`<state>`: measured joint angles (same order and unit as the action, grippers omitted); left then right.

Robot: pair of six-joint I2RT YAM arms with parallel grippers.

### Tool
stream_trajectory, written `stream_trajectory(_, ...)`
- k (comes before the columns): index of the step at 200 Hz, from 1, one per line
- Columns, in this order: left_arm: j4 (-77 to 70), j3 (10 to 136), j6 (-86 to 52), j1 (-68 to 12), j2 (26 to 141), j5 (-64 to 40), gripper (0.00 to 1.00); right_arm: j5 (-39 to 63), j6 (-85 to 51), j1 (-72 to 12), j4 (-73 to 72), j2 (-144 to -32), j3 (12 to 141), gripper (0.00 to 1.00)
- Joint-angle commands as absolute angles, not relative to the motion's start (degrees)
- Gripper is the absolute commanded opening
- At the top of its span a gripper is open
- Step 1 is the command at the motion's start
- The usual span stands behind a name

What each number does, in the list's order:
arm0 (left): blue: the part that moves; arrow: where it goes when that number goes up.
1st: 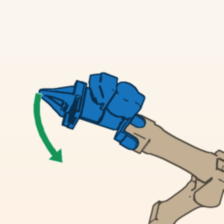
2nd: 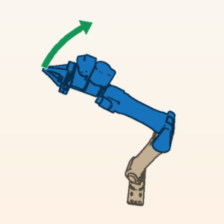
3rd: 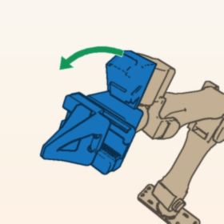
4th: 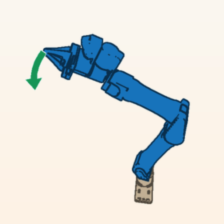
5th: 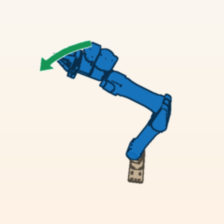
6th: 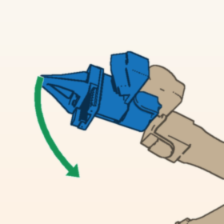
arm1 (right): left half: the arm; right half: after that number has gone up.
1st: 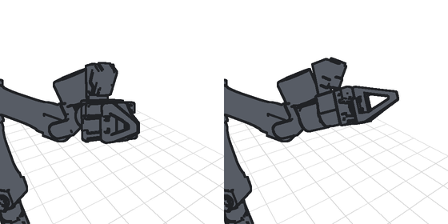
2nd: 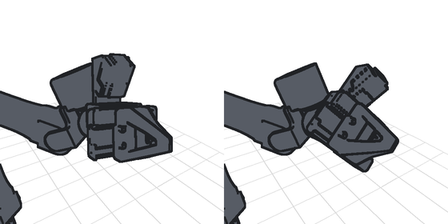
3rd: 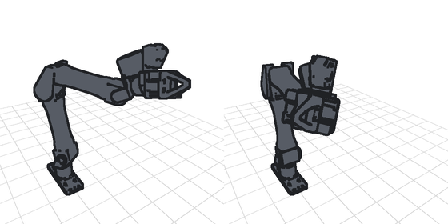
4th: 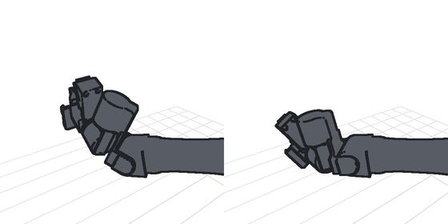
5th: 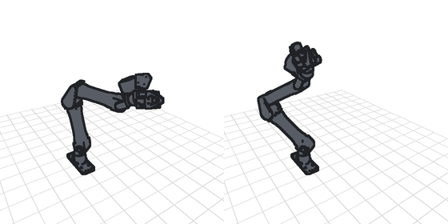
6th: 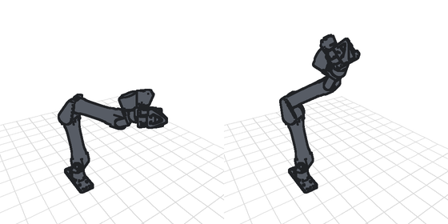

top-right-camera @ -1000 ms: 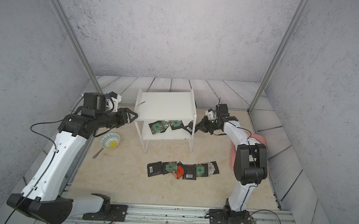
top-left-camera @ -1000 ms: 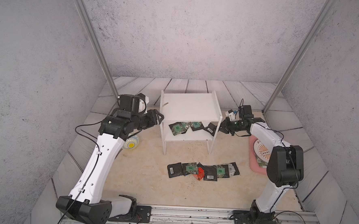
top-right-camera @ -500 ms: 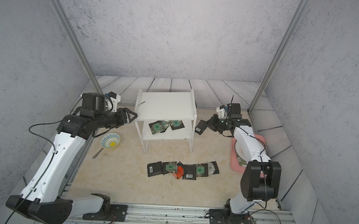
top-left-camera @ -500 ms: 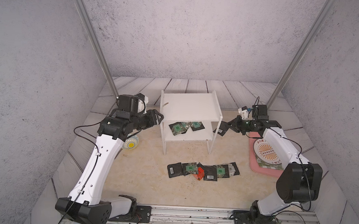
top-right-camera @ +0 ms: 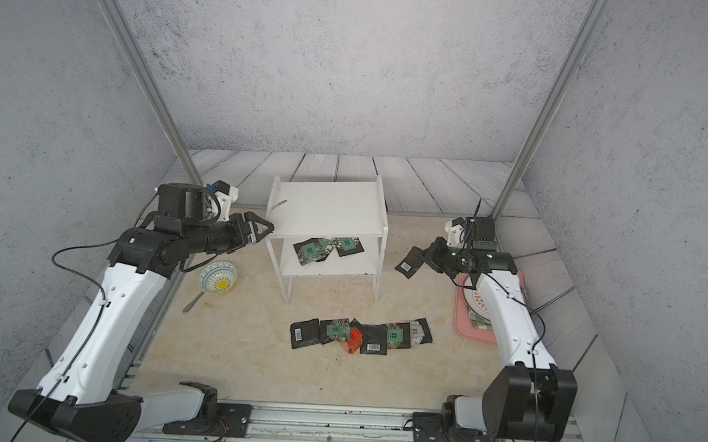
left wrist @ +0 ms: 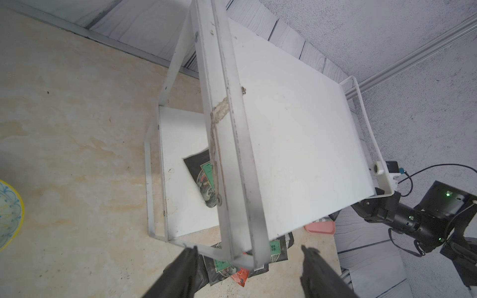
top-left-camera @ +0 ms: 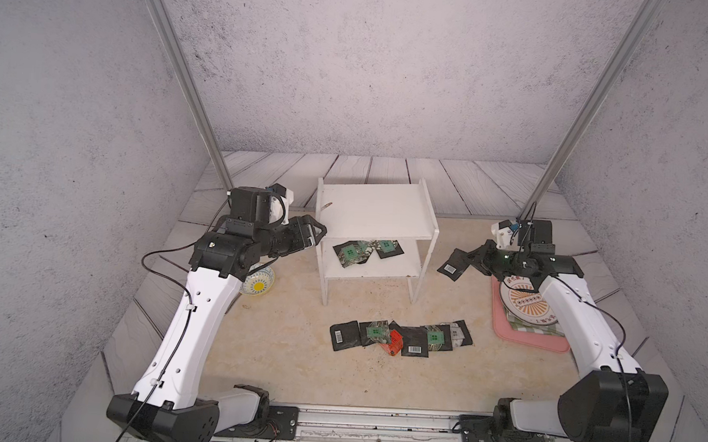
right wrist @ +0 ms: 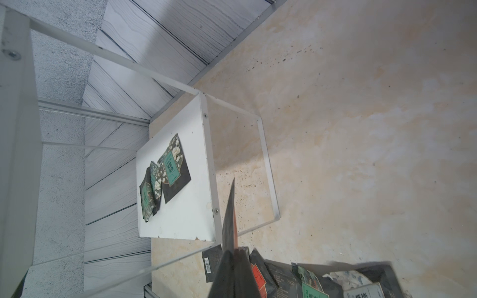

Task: Remove the tea bags from the shelf
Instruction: Place the tea bag at the center of the board.

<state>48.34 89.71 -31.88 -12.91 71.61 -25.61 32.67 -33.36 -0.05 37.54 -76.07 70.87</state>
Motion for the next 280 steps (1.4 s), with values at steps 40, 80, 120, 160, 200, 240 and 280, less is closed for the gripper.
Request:
stream_trajectory(40, 46.68, 89.74, -31.46, -12.48, 68.78, -29.00, 0.71, 27.42, -33.93, 4.86, 41.00, -66.79, 61.29, 0.07)
stream_trajectory(80, 46.07, 88.36, -31.69, -12.48, 68.07, -29.86, 0.71, 22.35, -34.86, 8.28, 40.38, -63.68, 52.12, 0.07)
stream_trajectory(120, 45.53, 86.87, -31.63, -12.48, 67.26, -30.78, 0.71, 20.35, -36.09, 10.19, 36.18, -64.11, 43.59, 0.08)
stream_trajectory(160, 45.61, 84.44, -31.60, -12.48, 65.37, -31.18, 0.71, 17.40, -36.43, 11.16, 30.79, -65.40, 38.64, 0.09)
stream_trajectory(200, 45.66, 82.02, -31.65, -12.46, 63.99, -31.19, 0.71, 15.75, -36.22, 11.16, 27.14, -63.10, 35.46, 0.10)
stream_trajectory(240, 45.70, 81.24, -31.81, -12.48, 63.73, -31.39, 0.71, 12.93, -36.10, 11.16, 24.91, -61.90, 34.04, 0.13)
stream_trajectory(280, 46.09, 80.66, -31.71, -12.48, 63.48, -31.21, 0.70, 13.75, -34.94, 12.74, 23.49, -65.01, 33.36, 0.22)
